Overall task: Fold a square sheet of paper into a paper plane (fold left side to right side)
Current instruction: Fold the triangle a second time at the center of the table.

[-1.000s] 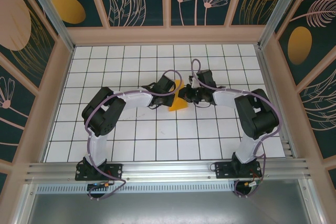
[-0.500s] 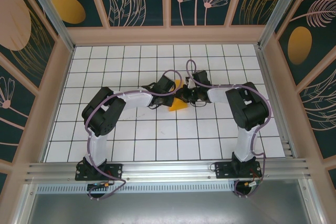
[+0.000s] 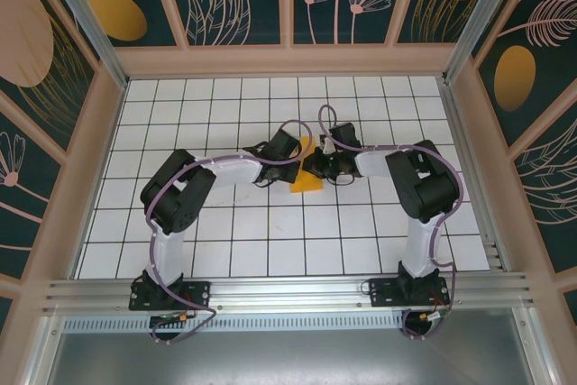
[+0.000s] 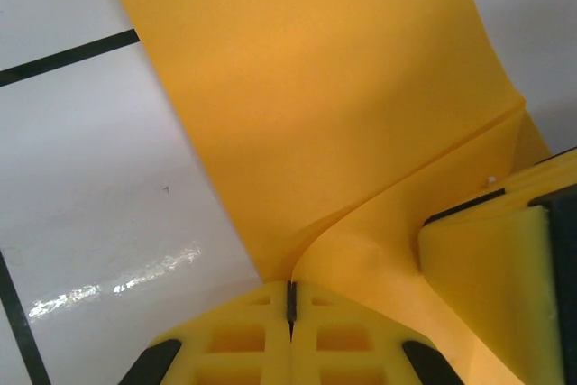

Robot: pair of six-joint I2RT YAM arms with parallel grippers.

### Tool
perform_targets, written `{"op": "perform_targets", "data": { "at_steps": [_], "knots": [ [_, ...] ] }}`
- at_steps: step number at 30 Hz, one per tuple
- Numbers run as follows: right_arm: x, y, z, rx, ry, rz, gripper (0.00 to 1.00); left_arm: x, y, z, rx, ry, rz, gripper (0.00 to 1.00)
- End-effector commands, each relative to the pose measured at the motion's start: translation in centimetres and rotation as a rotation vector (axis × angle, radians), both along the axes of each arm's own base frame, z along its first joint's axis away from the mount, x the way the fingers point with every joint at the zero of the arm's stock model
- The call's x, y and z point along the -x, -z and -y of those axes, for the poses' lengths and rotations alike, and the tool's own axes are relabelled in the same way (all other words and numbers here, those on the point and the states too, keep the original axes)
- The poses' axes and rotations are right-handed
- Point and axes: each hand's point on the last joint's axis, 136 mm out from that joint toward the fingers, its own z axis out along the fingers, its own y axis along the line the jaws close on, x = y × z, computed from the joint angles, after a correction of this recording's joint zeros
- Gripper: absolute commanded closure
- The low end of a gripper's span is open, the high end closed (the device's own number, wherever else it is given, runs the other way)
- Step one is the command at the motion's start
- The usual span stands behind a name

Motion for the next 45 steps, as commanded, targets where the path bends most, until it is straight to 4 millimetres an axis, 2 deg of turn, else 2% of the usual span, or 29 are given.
{"op": "perform_targets", "data": {
  "at_steps": [1,7,12,20,24,27,29,32,34,35,38,39,41,45],
  "knots": [
    [0.9,1.8,0.5,0.048,-0.006,-0.039,0.88,0.5,1.8,-0.3,-0.013,0.002,-0.046,1.00],
    [1.5,2.8,1.3,0.094,0.006,-0.079,0.88,0.1,0.6,-0.3,-0.009,-0.005,-0.023,1.00],
    [2.6,4.2,2.3,0.150,0.008,-0.128,0.88,-0.3,-2.1,-0.5,0.007,-0.018,0.019,1.00],
    [3.3,5.1,2.5,0.152,0.011,-0.154,0.88,0.5,-7.0,-1.4,0.061,-0.037,0.085,0.77],
    [3.0,4.9,2.4,0.149,0.010,-0.147,0.88,1.9,-7.9,-1.8,0.100,-0.029,0.070,0.71],
    [2.9,4.8,2.4,0.148,0.011,-0.143,0.88,3.9,-8.3,-0.9,0.207,0.015,0.015,0.69],
    [2.8,4.7,2.3,0.146,0.011,-0.139,0.88,5.6,-8.4,0.9,0.333,0.074,-0.051,0.68],
    [2.7,4.6,2.2,0.142,0.012,-0.135,0.88,7.3,-8.9,3.4,0.508,0.143,-0.132,0.68],
    [2.7,4.5,2.2,0.141,0.010,-0.133,0.88,7.8,-8.4,3.9,0.538,0.155,-0.159,0.68],
    [2.7,4.5,2.2,0.140,0.009,-0.132,0.88,7.7,-7.2,3.9,0.517,0.146,-0.180,0.68],
    [2.7,4.5,2.1,0.139,0.008,-0.132,0.88,7.8,-5.3,4.0,0.488,0.149,-0.216,0.68],
    [2.7,4.4,2.2,0.140,0.008,-0.132,0.88,7.4,-5.7,4.6,0.502,0.162,-0.214,0.68],
    [2.7,4.5,2.2,0.141,0.008,-0.131,0.88,7.4,-5.0,5.1,0.499,0.175,-0.233,0.68],
    [2.8,4.4,2.2,0.140,0.007,-0.130,0.88,6.4,-3.2,4.5,0.427,0.138,-0.224,0.68]
  ]
}}
